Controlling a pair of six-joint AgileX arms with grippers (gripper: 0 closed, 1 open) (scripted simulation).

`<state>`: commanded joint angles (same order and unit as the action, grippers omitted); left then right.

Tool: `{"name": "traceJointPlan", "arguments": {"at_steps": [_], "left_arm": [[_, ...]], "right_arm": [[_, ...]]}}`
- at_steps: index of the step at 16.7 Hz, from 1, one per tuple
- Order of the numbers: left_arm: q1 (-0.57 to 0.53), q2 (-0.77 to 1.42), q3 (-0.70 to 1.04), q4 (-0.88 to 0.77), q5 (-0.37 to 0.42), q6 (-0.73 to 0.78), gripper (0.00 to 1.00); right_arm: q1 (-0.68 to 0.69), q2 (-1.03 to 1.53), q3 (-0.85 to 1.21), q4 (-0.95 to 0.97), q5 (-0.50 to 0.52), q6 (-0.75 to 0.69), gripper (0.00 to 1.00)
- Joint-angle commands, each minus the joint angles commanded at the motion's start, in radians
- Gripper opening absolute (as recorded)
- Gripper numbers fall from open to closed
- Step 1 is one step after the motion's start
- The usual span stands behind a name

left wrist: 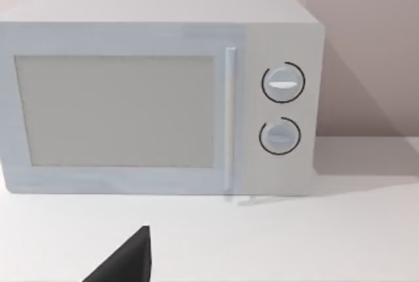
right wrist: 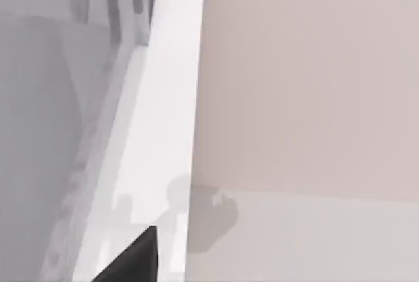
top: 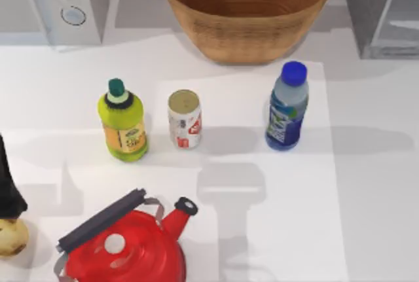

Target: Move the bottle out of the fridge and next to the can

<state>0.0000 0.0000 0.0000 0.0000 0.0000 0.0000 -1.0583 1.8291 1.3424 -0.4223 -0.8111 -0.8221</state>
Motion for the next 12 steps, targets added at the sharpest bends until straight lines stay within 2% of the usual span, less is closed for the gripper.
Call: {"name": "traceJointPlan", "arguments": {"at_steps": [4, 12], "left_arm": [[0.0, 0.0, 0.0, 0.0, 0.0, 0.0, 1.0], [0.0, 0.0, 0.0, 0.0, 0.0, 0.0, 1.0]], "right_arm": [[0.113, 0.004, -0.036, 0.111, 0.045, 0.159, 1.0], [0.13, -0.003, -0.04, 0.126, 0.061, 0.188, 1.0]]}}
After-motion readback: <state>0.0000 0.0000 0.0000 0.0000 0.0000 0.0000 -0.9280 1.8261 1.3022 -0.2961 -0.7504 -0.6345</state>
